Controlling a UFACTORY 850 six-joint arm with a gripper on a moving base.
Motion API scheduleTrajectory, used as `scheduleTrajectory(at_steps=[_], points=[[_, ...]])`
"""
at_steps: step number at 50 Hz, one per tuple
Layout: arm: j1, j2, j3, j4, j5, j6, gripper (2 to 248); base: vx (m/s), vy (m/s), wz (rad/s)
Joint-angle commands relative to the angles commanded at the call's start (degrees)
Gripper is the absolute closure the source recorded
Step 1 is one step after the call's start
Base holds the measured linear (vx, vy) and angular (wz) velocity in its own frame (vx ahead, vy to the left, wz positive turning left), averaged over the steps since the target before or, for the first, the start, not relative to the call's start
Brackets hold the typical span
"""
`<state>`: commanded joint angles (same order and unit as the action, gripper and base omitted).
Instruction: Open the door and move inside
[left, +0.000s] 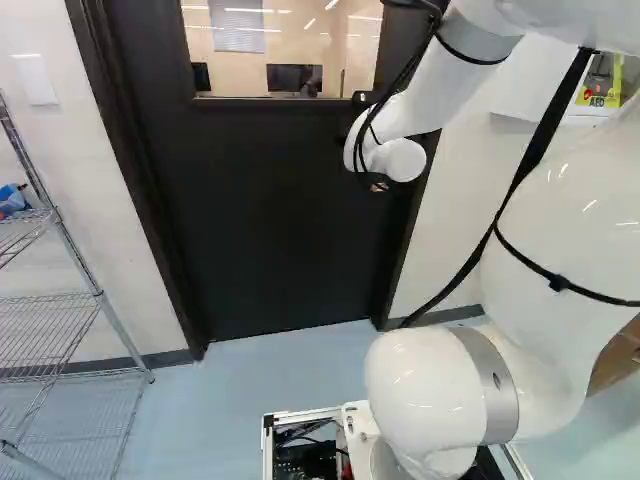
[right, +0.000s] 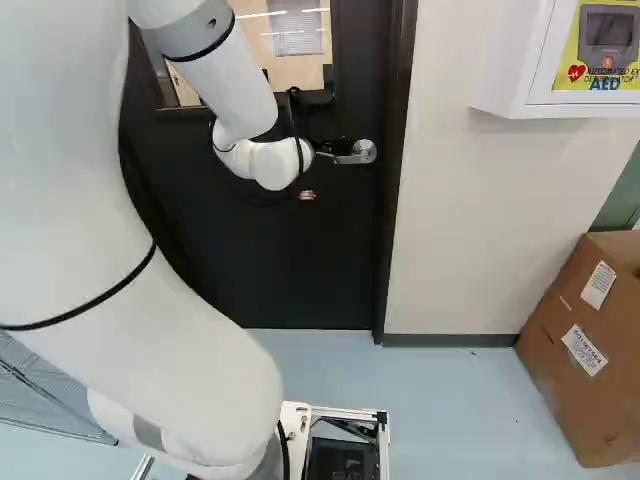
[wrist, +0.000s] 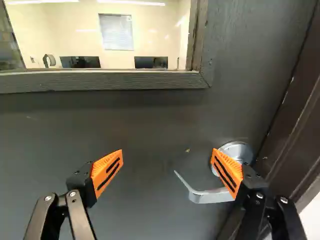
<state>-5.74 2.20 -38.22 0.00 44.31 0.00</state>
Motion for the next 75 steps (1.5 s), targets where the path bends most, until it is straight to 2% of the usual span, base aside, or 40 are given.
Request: scheduleTrajectory(at_steps=[75], points=[[-0.4,-8.3,1.1,0.0,0.0,0.0,3,0.0,0.0,0.0]])
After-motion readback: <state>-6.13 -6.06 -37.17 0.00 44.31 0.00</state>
